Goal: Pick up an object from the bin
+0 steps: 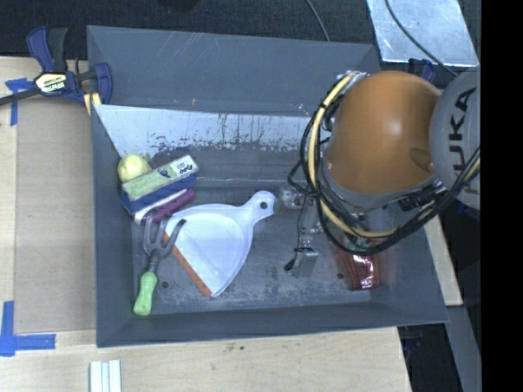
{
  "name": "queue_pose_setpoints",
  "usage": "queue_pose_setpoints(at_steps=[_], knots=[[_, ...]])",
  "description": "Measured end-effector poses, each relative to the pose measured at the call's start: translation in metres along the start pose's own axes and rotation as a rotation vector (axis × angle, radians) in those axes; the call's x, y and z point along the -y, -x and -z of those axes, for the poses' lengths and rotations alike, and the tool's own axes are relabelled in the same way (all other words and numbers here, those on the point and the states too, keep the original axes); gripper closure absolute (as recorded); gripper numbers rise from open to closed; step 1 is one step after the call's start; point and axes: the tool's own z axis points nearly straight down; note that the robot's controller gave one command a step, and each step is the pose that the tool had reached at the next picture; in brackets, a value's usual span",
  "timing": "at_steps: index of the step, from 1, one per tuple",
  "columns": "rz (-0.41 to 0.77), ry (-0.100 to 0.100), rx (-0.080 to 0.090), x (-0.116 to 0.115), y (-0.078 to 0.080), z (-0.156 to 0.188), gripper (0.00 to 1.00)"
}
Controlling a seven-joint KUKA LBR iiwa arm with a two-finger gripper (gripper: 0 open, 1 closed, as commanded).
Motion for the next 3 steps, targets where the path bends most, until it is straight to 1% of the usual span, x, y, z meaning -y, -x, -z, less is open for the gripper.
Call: queue_pose_setpoints(at_steps=[1,2,3], knots=[[-0.002,0.001,0.009,0.000,0.002,0.004,0.00],[0.189,-0.001,0.011,0.011,0.057,-0.103,0.00],[0.462,-0.002,0.016,0.004,0.066,-0.090,0.00]])
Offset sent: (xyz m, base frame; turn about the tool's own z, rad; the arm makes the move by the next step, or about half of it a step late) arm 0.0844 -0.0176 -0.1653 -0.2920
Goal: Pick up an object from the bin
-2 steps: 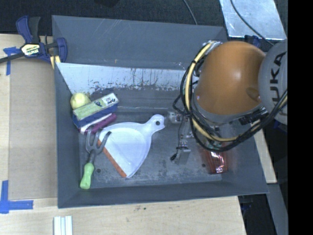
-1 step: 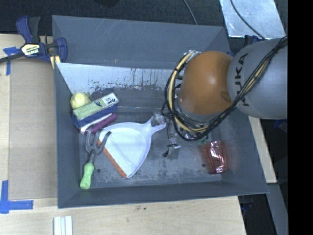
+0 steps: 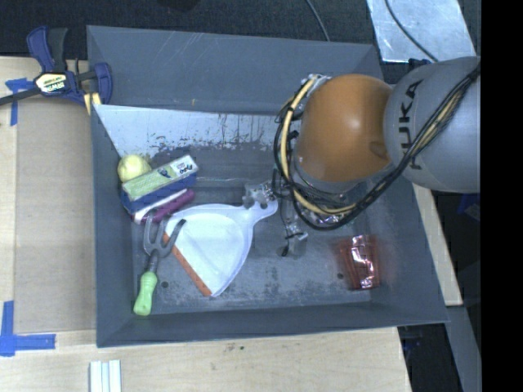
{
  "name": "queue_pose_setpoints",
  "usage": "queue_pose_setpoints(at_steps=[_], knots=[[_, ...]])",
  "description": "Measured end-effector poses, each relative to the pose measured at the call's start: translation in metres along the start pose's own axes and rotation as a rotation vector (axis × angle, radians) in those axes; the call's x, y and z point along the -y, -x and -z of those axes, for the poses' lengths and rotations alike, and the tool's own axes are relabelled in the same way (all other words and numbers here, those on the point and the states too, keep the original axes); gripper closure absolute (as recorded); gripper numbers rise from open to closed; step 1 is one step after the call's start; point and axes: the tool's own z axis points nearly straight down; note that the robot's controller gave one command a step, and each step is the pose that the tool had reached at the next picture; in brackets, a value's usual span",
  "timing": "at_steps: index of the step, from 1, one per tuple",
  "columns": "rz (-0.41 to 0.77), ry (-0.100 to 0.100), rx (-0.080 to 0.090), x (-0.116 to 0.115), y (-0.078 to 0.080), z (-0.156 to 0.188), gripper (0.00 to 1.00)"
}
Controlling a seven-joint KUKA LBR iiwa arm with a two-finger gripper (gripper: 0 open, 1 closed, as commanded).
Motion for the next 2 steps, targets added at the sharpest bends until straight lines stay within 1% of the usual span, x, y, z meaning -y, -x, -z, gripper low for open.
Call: queue_pose_setpoints(at_steps=[1,2], knots=[[0.161,0.003,-0.005,0.014,0.035,-0.035,0.00],[0.280,-0.004,0.009,0.025,0.056,-0.076,0.00]])
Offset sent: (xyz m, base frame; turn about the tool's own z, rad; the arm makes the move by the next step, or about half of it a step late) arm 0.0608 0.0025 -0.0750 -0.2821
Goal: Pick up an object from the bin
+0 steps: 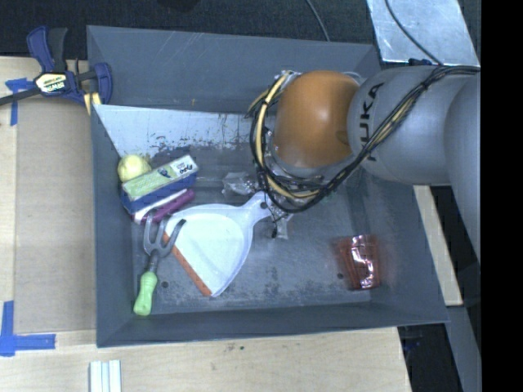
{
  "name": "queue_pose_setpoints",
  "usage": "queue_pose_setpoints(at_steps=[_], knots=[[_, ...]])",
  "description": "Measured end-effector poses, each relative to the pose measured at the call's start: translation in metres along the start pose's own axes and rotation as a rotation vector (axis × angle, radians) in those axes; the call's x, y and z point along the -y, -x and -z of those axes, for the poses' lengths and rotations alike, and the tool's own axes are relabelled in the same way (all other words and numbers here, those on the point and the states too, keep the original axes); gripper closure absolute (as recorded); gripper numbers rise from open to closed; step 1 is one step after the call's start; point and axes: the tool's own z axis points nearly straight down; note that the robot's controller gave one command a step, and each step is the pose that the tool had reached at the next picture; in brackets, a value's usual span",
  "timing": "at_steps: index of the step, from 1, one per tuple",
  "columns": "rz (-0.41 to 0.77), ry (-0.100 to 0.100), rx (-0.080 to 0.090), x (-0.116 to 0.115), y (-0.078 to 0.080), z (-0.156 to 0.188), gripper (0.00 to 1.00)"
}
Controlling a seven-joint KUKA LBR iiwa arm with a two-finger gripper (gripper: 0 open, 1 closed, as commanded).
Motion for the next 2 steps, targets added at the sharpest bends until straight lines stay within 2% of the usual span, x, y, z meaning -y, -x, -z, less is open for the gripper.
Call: queue_pose_setpoints(at_steps=[1,2], knots=[[0.075,0.003,-0.004,0.0097,-0.0172,0.0017,1.00],[0.074,0.003,-0.004,0.0098,-0.0172,0.0018,1.00]])
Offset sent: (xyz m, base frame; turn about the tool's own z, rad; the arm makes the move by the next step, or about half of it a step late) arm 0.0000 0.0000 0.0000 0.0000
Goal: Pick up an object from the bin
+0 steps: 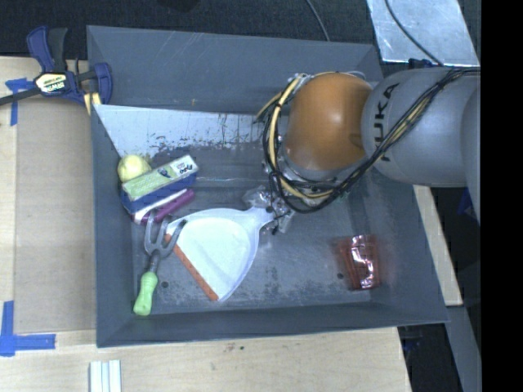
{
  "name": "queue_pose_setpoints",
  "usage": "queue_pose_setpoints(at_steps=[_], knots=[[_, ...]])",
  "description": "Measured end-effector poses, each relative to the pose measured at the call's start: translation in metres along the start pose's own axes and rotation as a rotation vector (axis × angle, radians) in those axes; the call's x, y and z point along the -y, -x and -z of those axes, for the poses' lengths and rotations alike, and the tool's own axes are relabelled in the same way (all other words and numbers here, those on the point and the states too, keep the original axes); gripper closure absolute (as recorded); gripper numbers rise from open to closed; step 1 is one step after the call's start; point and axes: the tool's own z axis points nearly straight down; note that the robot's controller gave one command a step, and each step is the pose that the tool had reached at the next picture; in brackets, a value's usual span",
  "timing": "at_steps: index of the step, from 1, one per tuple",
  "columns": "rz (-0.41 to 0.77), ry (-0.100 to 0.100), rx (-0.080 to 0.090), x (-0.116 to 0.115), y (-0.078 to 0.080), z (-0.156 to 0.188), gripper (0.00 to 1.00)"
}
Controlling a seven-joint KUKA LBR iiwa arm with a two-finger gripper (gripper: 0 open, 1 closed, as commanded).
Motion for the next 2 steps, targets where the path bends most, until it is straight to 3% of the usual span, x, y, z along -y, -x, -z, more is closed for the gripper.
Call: queue_pose_setpoints(at_steps=[2], knots=[[-0.004,0.004,-0.003,-0.001,-0.001,0.014,1.00]])
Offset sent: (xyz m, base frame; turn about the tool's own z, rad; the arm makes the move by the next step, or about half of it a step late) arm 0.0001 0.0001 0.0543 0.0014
